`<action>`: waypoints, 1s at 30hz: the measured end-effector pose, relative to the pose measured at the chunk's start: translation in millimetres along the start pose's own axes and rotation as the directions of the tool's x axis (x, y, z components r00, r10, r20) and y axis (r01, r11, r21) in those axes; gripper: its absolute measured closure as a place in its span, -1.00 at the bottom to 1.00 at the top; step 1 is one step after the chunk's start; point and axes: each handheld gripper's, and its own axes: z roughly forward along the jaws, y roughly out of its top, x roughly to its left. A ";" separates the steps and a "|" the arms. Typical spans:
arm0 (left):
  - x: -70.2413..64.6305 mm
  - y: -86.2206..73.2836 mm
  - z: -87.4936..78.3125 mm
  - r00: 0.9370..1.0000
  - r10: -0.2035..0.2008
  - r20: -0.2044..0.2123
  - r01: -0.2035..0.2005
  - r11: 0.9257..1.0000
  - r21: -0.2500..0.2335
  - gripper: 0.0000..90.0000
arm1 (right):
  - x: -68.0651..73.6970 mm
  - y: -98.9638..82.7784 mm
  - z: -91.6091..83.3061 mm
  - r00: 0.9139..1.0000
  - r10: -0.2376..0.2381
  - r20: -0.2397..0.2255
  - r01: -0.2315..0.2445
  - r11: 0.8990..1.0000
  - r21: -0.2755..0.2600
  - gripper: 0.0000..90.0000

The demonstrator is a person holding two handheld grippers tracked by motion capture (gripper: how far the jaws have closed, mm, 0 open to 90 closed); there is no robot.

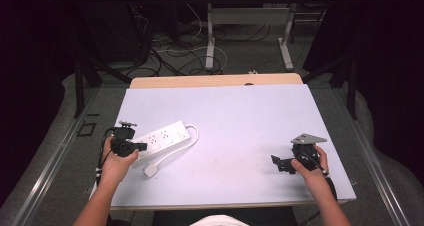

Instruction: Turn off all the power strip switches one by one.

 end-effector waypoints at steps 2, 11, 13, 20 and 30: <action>0.8 -2.9 0.1 1.000 -0.015 -0.009 0.015 1.000 -0.021 1.00 | -0.1 0.2 0.0 1.000 -0.002 -0.001 0.002 1.000 0.001 -1.00; 7.8 -12.1 -3.9 0.999 -0.044 -0.006 0.044 0.999 -0.032 1.00 | 0.5 0.5 0.2 1.000 -0.006 0.003 0.006 1.000 0.003 -1.00; 9.2 -13.4 -4.1 0.999 -0.051 -0.008 0.051 0.998 -0.039 1.00 | 0.3 0.3 0.3 1.000 -0.007 0.002 0.007 1.000 0.002 -1.00; 11.8 -16.2 -3.8 0.998 -0.061 -0.012 0.060 0.998 -0.033 1.00 | 0.3 0.0 0.1 1.000 -0.005 0.002 0.005 1.000 0.002 -1.00; 16.9 -19.0 4.1 0.996 -0.080 -0.028 0.079 0.996 -0.038 1.00 | 0.5 -0.4 -0.1 1.000 0.000 0.002 0.000 1.000 0.003 -1.00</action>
